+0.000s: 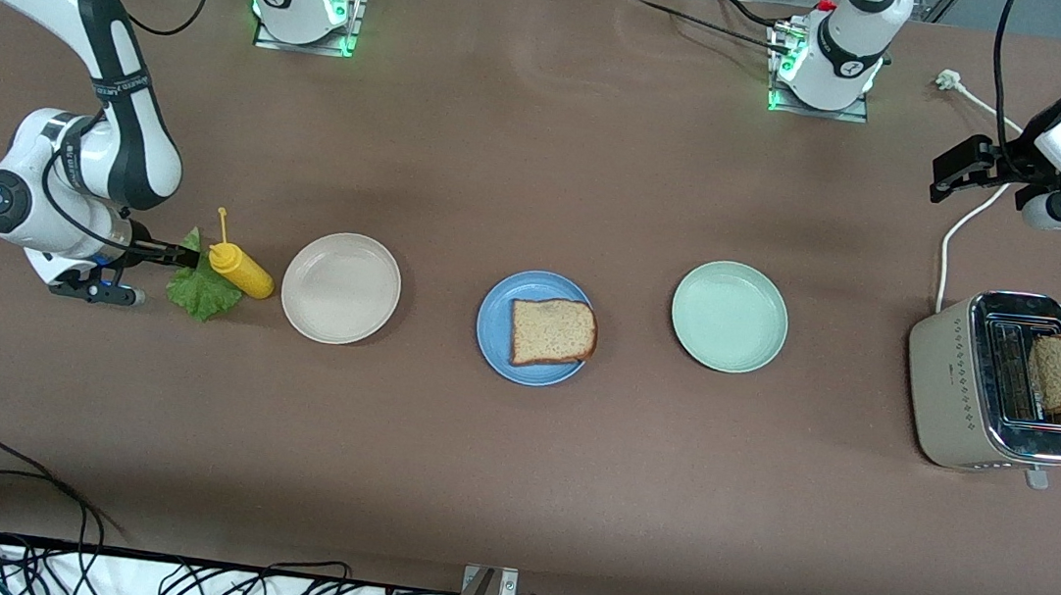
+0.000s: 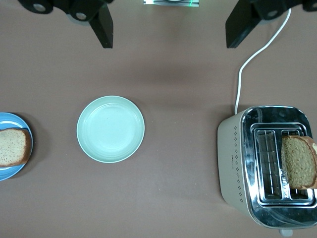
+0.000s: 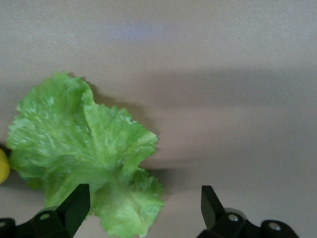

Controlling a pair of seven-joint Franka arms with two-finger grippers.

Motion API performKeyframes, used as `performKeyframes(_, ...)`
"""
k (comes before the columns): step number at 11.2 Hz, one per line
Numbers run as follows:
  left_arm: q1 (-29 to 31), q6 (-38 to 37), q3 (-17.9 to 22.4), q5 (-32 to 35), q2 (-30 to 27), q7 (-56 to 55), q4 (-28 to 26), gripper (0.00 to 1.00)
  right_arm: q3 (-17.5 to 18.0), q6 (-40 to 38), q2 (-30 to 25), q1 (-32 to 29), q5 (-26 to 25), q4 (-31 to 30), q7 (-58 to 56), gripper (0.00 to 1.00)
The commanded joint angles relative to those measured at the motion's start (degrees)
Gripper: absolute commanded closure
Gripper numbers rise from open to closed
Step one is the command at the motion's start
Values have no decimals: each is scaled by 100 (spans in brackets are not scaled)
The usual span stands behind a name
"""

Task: Make sandwich in blue plate with both arms
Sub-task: 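Grasp the green lettuce leaf with the right gripper and lift it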

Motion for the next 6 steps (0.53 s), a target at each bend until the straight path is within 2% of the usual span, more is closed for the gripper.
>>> performKeyframes(1, 84, 89, -19, -135, -77, 239, -60, 0, 259, 416, 135, -45, 124, -4, 466, 0)
performKeyframes(4, 75, 89, -28, -135, -77, 239, -60, 0, 330, 856, 443, -53, 124, -13, 582, 0)
performKeyframes(5, 75, 89, -28, -135, -77, 239, -51, 0, 339, 910, 470, -53, 132, -13, 591, 19)
performKeyframes(6, 66, 89, -28, -135, -77, 239, -51, 0, 339, 893, 461, -53, 132, -13, 765, 64)
